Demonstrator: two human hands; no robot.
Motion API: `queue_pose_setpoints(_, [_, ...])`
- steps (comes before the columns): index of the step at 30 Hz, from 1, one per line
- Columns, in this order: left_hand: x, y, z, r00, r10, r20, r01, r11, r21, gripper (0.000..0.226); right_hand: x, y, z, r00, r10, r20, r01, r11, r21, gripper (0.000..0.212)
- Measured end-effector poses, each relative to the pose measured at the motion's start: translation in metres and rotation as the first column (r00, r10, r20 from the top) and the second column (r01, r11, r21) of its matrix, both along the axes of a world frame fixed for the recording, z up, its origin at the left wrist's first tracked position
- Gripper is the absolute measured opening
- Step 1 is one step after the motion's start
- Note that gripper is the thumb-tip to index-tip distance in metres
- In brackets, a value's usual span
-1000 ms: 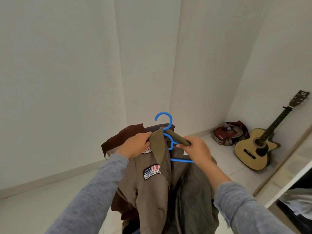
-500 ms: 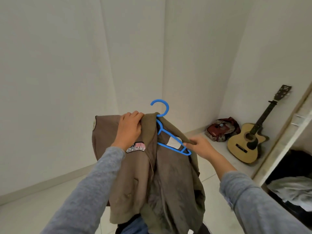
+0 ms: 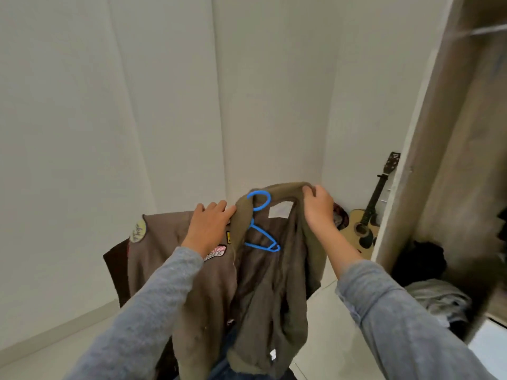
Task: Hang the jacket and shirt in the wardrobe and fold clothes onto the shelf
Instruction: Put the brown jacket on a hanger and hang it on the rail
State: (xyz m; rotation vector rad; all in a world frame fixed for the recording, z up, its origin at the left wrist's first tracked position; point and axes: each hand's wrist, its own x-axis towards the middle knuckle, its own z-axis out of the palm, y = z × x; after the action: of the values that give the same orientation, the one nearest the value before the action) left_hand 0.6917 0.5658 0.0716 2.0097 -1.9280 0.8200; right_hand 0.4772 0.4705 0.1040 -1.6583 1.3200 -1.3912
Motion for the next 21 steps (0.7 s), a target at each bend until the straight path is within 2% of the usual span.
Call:
queue_pose_setpoints(2, [-0.024, -0.003, 0.000, 0.996, 0.026, -0.086, -0.027, 1.000, -0.009, 0.031, -0.019, 0.008, 0.019, 0.991, 0.120, 0.066, -0.119, 0.993, -0.025, 0.028])
queue_pose_setpoints(4, [-0.048, -0.004, 0.009, 0.968, 0.055, -0.245, -0.072, 0.996, -0.060, 0.026, -0.043, 0.023, 0.030, 0.952, 0.293, 0.089, -0.294, 0.956, 0.001, 0.033])
queue_pose_setpoints(7, [-0.080, -0.004, 0.025, 0.894, 0.027, -0.447, -0.116, 0.978, -0.174, 0.020, -0.083, 0.047, 0.028, 0.809, 0.587, -0.032, -0.571, 0.797, 0.196, 0.038])
queue_pose_setpoints(9, [-0.098, -0.003, 0.034, 0.883, -0.014, -0.470, -0.108, 0.967, -0.230, 0.018, -0.105, 0.057, 0.020, 0.733, 0.674, -0.095, -0.627, 0.723, 0.289, 0.038])
queue_pose_setpoints(11, [-0.117, -0.002, 0.040, 0.883, -0.076, -0.464, -0.065, 0.958, -0.279, 0.016, -0.122, 0.055, 0.008, 0.797, 0.595, -0.106, -0.569, 0.798, 0.198, 0.031])
queue_pose_setpoints(14, [-0.142, 0.000, 0.048, 0.851, -0.171, -0.496, -0.014, 0.937, -0.348, 0.013, -0.148, 0.034, -0.012, 0.948, 0.276, -0.161, -0.279, 0.960, 0.003, 0.007])
queue_pose_setpoints(15, [-0.149, 0.000, 0.052, 0.834, -0.209, -0.510, 0.006, 0.929, -0.370, 0.013, -0.157, 0.029, -0.019, 0.962, 0.172, -0.212, -0.183, 0.983, -0.029, 0.009])
queue_pose_setpoints(17, [-0.159, 0.000, 0.059, 0.807, -0.279, -0.521, 0.050, 0.911, -0.410, 0.013, -0.174, 0.025, -0.029, 0.960, 0.036, -0.278, -0.051, 0.998, -0.044, 0.026])
queue_pose_setpoints(21, [-0.177, 0.001, 0.073, 0.779, -0.353, -0.518, 0.076, 0.873, -0.482, 0.015, -0.193, 0.041, -0.036, 0.978, 0.004, -0.210, -0.006, 1.000, -0.008, 0.052])
